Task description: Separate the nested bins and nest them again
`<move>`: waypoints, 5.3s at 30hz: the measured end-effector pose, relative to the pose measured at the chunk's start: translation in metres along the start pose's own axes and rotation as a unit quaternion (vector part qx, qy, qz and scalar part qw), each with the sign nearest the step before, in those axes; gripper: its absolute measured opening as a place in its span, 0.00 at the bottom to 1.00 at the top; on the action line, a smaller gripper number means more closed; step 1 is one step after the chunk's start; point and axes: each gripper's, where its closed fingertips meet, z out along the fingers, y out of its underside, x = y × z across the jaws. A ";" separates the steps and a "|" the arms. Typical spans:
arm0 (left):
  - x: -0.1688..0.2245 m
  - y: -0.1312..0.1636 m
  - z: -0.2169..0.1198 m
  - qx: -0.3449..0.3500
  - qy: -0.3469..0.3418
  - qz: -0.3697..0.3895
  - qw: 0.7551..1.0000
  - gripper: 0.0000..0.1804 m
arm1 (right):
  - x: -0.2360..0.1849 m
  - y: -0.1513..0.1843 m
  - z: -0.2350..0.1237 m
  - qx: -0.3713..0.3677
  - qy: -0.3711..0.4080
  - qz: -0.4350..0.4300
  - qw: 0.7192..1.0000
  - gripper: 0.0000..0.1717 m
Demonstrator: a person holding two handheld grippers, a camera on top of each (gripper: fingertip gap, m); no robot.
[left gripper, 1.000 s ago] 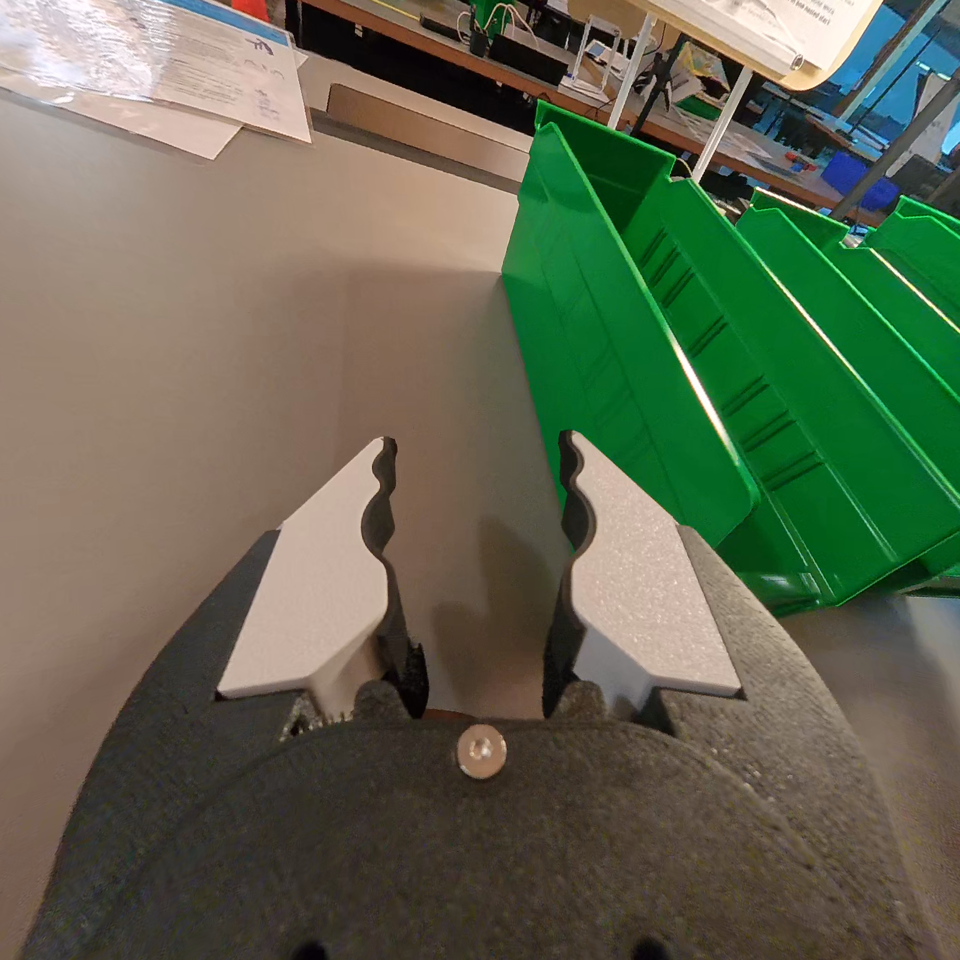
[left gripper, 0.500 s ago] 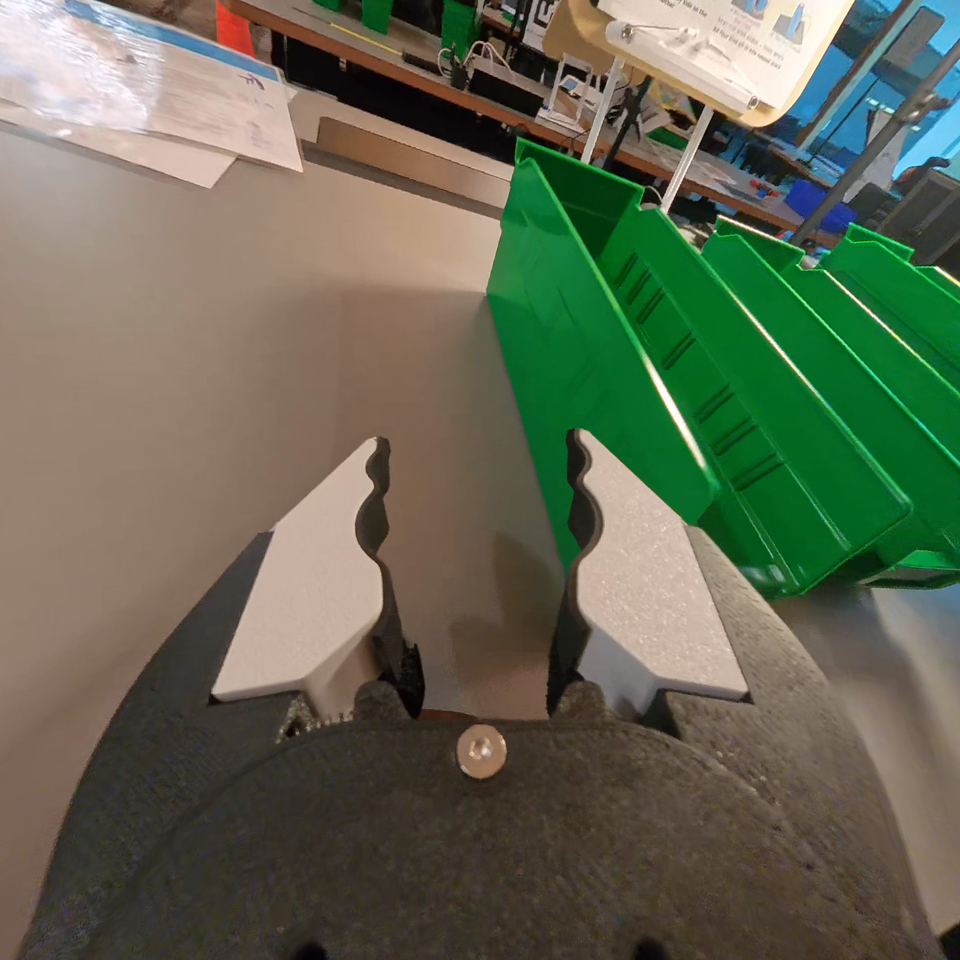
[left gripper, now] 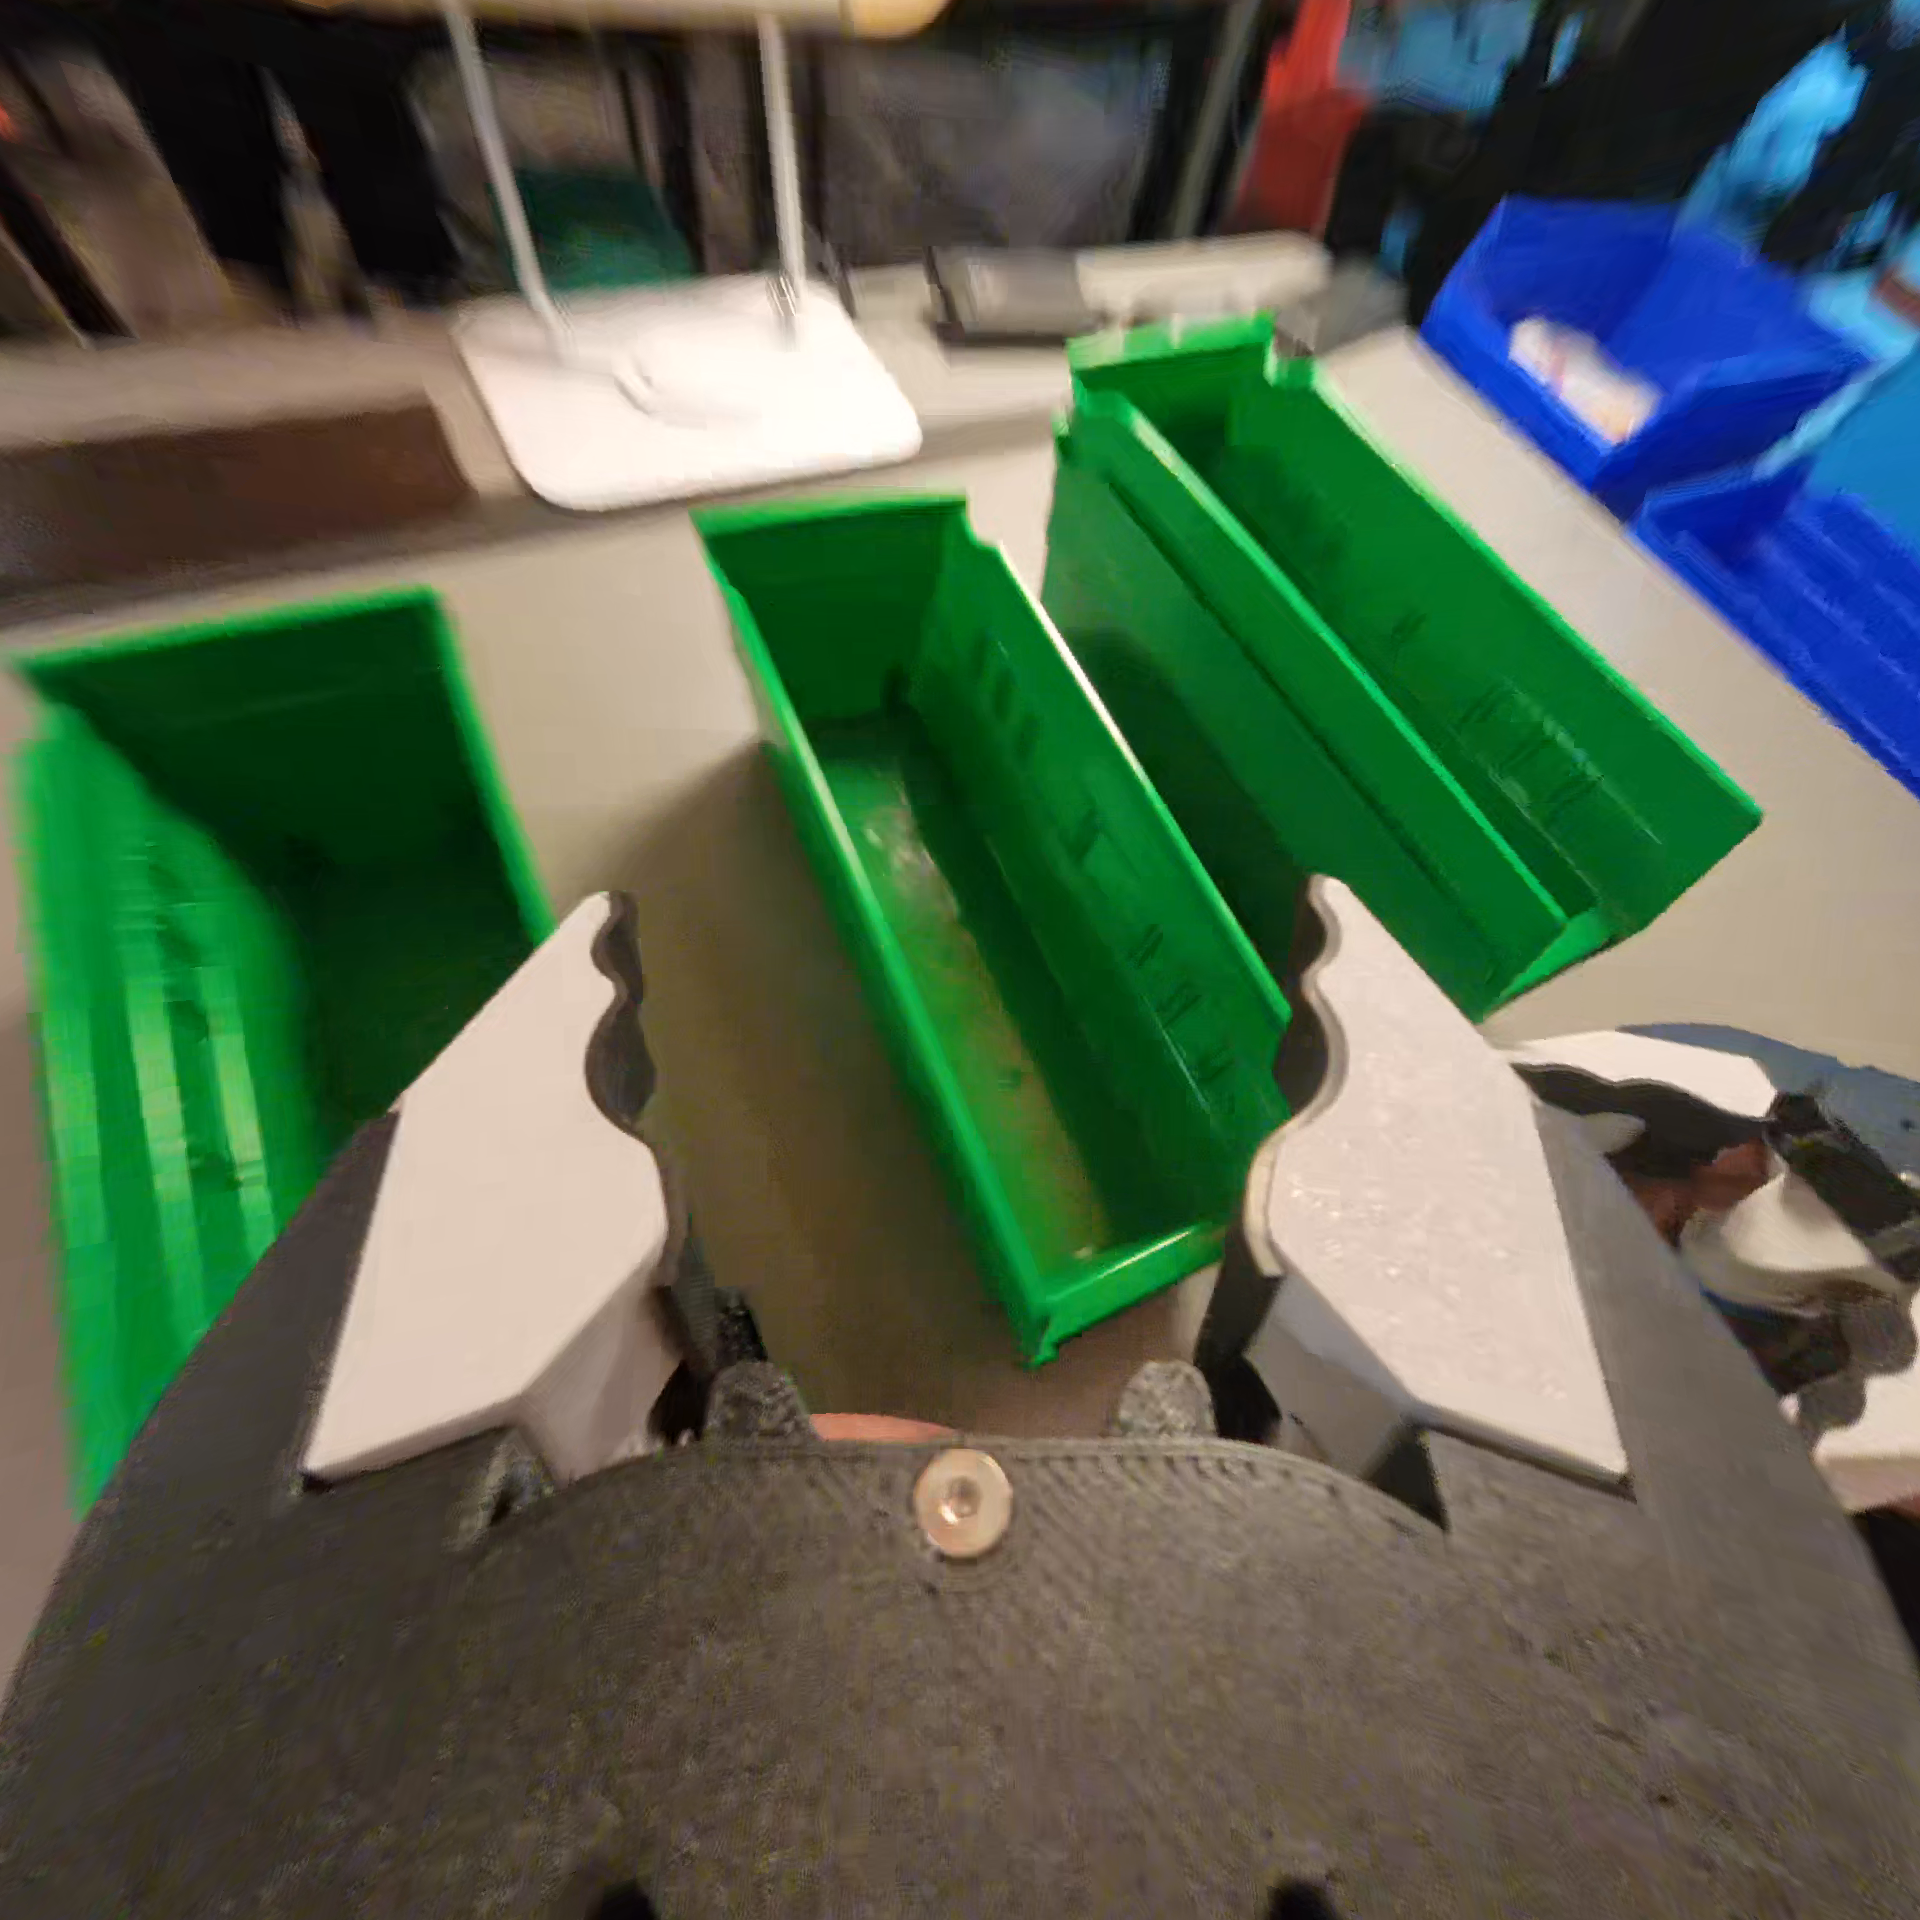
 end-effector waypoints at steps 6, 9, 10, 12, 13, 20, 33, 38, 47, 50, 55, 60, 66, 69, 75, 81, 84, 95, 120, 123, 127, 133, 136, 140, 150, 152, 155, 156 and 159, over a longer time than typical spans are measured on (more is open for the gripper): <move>0.007 0.030 0.075 -0.221 -0.047 0.030 0.974 0.82 | 0.003 -0.009 -0.008 0.036 -0.007 0.026 0.999 0.63; 0.005 0.030 0.090 -0.250 -0.079 0.045 0.964 0.83 | 0.004 -0.011 -0.010 0.044 -0.016 0.041 0.998 0.62; 0.005 0.032 0.094 -0.260 -0.086 0.048 0.961 0.84 | 0.004 -0.011 -0.010 0.045 -0.018 0.043 0.998 0.62; 0.005 0.039 0.101 -0.286 -0.095 0.049 0.952 0.85 | 0.002 -0.011 -0.010 0.044 -0.024 0.047 0.998 0.62; 0.003 0.046 0.103 -0.302 -0.100 0.051 0.947 0.85 | 0.001 -0.011 -0.010 0.044 -0.028 0.049 0.997 0.62; -0.013 0.062 0.097 -0.386 -0.083 0.086 0.915 0.78 | 0.002 -0.024 -0.025 0.095 -0.059 0.092 0.989 0.58; -0.032 0.051 0.116 -0.364 -0.143 0.107 0.914 0.82 | 0.004 -0.020 -0.020 0.080 -0.053 0.095 0.991 0.57; -0.052 0.053 0.110 -0.372 -0.173 0.149 0.900 0.72 | 0.003 -0.021 -0.022 0.083 -0.055 0.093 0.991 0.57; -0.039 0.062 0.100 -0.404 -0.086 0.138 0.900 0.77 | 0.003 -0.021 -0.023 0.087 -0.056 0.091 0.990 0.57; -0.042 0.064 0.097 -0.409 -0.077 0.164 0.894 0.77 | 0.002 -0.022 -0.023 0.088 -0.057 0.091 0.990 0.57; -0.041 0.068 0.089 -0.422 -0.058 0.179 0.887 0.76 | 0.002 -0.022 -0.023 0.088 -0.058 0.089 0.990 0.57; -0.046 0.060 0.077 -0.418 -0.044 0.190 0.887 0.75 | 0.001 -0.022 -0.023 0.089 -0.060 0.089 0.990 0.57; -0.045 0.078 0.070 -0.440 -0.010 0.204 0.875 0.72 | 0.000 -0.022 -0.024 0.090 -0.061 0.089 0.990 0.56; -0.046 0.074 0.071 -0.434 -0.018 0.188 0.881 0.66 | 0.001 -0.022 -0.023 0.089 -0.061 0.090 0.990 0.56; -0.038 0.072 0.067 -0.434 -0.020 0.120 0.893 0.60 | 0.001 -0.021 -0.022 0.085 -0.060 0.090 0.991 0.56; -0.022 0.041 0.059 -0.392 -0.023 0.058 0.918 0.58 | 0.001 -0.021 -0.022 0.086 -0.059 0.089 0.991 0.56; -0.004 0.012 0.054 -0.357 -0.017 0.034 0.933 0.57 | 0.001 -0.020 -0.021 0.083 -0.058 0.089 0.991 0.56; 0.098 -0.100 0.032 -0.244 0.037 -0.005 0.969 0.56 | -0.002 -0.023 -0.024 0.092 -0.056 0.074 0.991 0.56; 0.143 -0.072 0.140 -0.200 -0.028 -0.170 0.965 0.58 | -0.003 -0.026 -0.028 0.106 -0.048 0.058 0.992 0.55; 0.138 -0.069 0.142 -0.205 -0.058 -0.148 0.966 0.59 | -0.003 -0.026 -0.027 0.103 -0.049 0.059 0.992 0.55; 0.139 -0.063 0.151 -0.204 -0.075 -0.125 0.968 0.61 | -0.003 -0.025 -0.027 0.101 -0.050 0.058 0.992 0.55; 0.131 -0.048 0.168 -0.210 -0.118 -0.082 0.967 0.61 | -0.005 -0.026 -0.028 0.105 -0.050 0.052 0.992 0.55; 0.123 -0.048 0.171 -0.201 -0.128 -0.081 0.968 0.61 | -0.007 -0.026 -0.028 0.105 -0.053 0.048 0.992 0.55; 0.101 -0.045 0.168 -0.207 -0.151 -0.076 0.964 0.61 | -0.008 -0.026 -0.028 0.103 -0.056 0.047 0.992 0.55; 0.030 -0.043 0.148 -0.197 -0.188 -0.102 0.957 0.67 | -0.008 -0.026 -0.028 0.103 -0.058 0.050 0.992 0.55; 0.026 -0.042 0.143 -0.191 -0.176 -0.090 0.961 0.70 | -0.008 -0.026 -0.028 0.103 -0.058 0.049 0.992 0.55; 0.040 -0.057 0.125 -0.152 -0.116 -0.078 0.978 0.79 | -0.009 -0.026 -0.028 0.104 -0.059 0.049 0.992 0.55; 0.045 -0.065 0.114 -0.135 -0.098 -0.071 0.983 0.80 | -0.009 -0.026 -0.028 0.105 -0.060 0.049 0.991 0.55; 0.042 -0.082 0.067 -0.099 -0.071 -0.013 0.992 0.82 | -0.009 -0.026 -0.029 0.105 -0.062 0.051 0.991 0.55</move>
